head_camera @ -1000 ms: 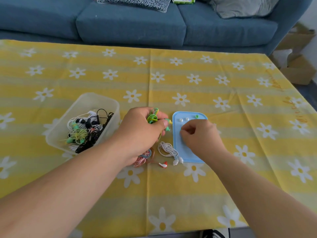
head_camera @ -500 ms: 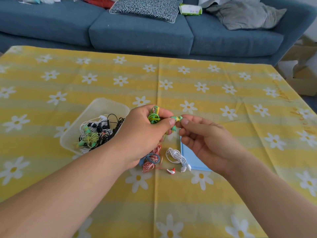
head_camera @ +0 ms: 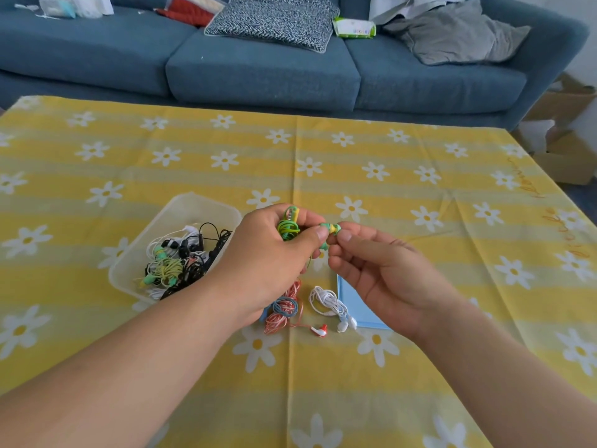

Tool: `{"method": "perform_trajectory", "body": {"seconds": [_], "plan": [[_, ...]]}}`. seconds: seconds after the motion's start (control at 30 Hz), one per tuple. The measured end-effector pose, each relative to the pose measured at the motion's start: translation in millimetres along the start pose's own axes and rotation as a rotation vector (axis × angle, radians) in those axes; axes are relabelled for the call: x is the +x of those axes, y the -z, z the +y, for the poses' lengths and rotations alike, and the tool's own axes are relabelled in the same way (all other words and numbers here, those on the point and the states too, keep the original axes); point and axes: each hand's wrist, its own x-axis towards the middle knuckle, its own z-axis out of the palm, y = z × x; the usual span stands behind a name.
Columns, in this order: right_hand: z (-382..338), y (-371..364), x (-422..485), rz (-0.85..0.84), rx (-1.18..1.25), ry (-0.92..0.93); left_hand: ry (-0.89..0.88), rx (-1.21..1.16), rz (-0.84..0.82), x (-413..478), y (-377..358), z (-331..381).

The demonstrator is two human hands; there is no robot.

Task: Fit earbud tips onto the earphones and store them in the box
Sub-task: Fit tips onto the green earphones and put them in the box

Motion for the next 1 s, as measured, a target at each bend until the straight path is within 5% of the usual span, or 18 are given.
{"method": "perform_trajectory", "body": {"seconds": [1.0], "plan": [[0.2, -6.6, -4.1, 0.017, 0.189, -0.027, -0.051, -0.045, 0.021, 1.7, -8.9, 0.9]]}}
